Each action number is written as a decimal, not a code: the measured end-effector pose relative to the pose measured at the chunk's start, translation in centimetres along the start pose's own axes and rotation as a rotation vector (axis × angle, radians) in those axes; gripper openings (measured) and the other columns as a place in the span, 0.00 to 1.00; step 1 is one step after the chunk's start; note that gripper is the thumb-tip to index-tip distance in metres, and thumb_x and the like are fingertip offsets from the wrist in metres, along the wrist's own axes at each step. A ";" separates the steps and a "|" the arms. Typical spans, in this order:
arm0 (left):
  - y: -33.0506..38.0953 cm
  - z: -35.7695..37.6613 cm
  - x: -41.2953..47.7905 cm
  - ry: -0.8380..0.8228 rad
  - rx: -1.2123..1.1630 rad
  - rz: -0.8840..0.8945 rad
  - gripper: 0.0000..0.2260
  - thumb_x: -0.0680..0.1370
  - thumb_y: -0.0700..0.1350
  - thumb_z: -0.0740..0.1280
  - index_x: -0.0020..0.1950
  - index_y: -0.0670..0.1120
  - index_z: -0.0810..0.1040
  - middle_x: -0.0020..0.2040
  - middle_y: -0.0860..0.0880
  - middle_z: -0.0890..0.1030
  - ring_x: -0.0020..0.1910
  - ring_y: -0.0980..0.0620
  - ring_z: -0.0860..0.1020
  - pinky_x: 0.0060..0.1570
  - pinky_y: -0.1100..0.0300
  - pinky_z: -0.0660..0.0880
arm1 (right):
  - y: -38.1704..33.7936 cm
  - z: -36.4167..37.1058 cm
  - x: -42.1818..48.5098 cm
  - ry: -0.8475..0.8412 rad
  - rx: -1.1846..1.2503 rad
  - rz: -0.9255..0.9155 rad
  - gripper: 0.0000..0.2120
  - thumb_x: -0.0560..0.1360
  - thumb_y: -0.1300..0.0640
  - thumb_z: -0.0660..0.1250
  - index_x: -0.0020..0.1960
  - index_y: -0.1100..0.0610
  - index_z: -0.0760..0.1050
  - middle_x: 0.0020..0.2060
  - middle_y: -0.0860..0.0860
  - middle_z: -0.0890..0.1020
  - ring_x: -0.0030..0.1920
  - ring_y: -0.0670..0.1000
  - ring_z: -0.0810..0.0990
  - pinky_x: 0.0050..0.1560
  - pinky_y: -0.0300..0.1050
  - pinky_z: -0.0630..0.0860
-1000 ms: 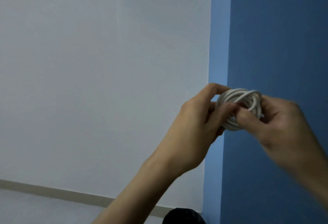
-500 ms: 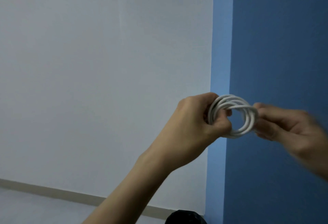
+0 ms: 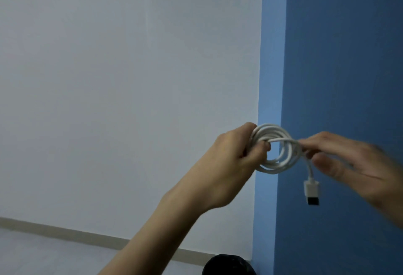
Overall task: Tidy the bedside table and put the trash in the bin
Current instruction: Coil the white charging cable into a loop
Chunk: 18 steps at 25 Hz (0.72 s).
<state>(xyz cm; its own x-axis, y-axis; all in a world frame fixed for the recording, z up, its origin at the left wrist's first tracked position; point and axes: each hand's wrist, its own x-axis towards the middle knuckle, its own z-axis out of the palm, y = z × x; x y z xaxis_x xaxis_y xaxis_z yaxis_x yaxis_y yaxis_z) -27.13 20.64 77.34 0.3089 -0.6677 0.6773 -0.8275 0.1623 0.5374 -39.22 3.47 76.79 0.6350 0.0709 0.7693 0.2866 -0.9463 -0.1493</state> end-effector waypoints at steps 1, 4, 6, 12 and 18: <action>0.2 0.2 0.1 -0.008 0.022 0.011 0.10 0.80 0.45 0.59 0.39 0.46 0.68 0.29 0.53 0.68 0.30 0.53 0.65 0.32 0.58 0.64 | -0.8 0.3 0.2 -0.006 0.027 -0.002 0.21 0.69 0.26 0.50 0.52 0.32 0.73 0.48 0.36 0.80 0.50 0.38 0.79 0.48 0.31 0.71; 0.6 0.6 0.5 -0.042 -0.063 0.042 0.08 0.81 0.48 0.57 0.45 0.45 0.67 0.30 0.53 0.68 0.30 0.53 0.65 0.32 0.60 0.64 | -2.5 1.5 0.8 0.071 0.105 0.029 0.21 0.70 0.30 0.53 0.42 0.44 0.75 0.33 0.41 0.80 0.32 0.41 0.77 0.31 0.29 0.71; 0.6 0.8 0.5 -0.017 -0.178 0.058 0.06 0.81 0.49 0.56 0.51 0.47 0.66 0.31 0.52 0.69 0.29 0.52 0.67 0.30 0.61 0.67 | -2.9 2.1 0.9 0.162 0.161 0.061 0.21 0.71 0.35 0.55 0.37 0.52 0.73 0.28 0.47 0.78 0.26 0.43 0.73 0.26 0.30 0.68; 0.6 1.0 0.6 0.033 -0.330 0.085 0.08 0.80 0.40 0.61 0.54 0.40 0.79 0.37 0.42 0.79 0.35 0.45 0.82 0.36 0.54 0.80 | -3.2 2.9 1.1 0.287 0.394 0.184 0.25 0.71 0.38 0.56 0.37 0.62 0.68 0.24 0.53 0.71 0.22 0.44 0.66 0.21 0.36 0.64; 0.7 2.2 0.9 0.078 -0.456 0.101 0.15 0.81 0.39 0.58 0.67 0.43 0.73 0.34 0.47 0.77 0.29 0.48 0.78 0.30 0.57 0.79 | -3.4 3.8 1.3 0.383 0.440 0.245 0.24 0.72 0.37 0.53 0.39 0.59 0.69 0.24 0.52 0.72 0.23 0.44 0.67 0.21 0.34 0.65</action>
<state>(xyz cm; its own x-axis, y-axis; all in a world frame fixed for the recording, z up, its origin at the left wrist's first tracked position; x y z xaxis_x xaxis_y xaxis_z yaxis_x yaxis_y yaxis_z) -28.43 18.60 77.20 0.2862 -0.5788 0.7636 -0.5702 0.5376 0.6212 -36.65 7.94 75.93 0.4410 -0.3269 0.8358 0.4851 -0.6967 -0.5284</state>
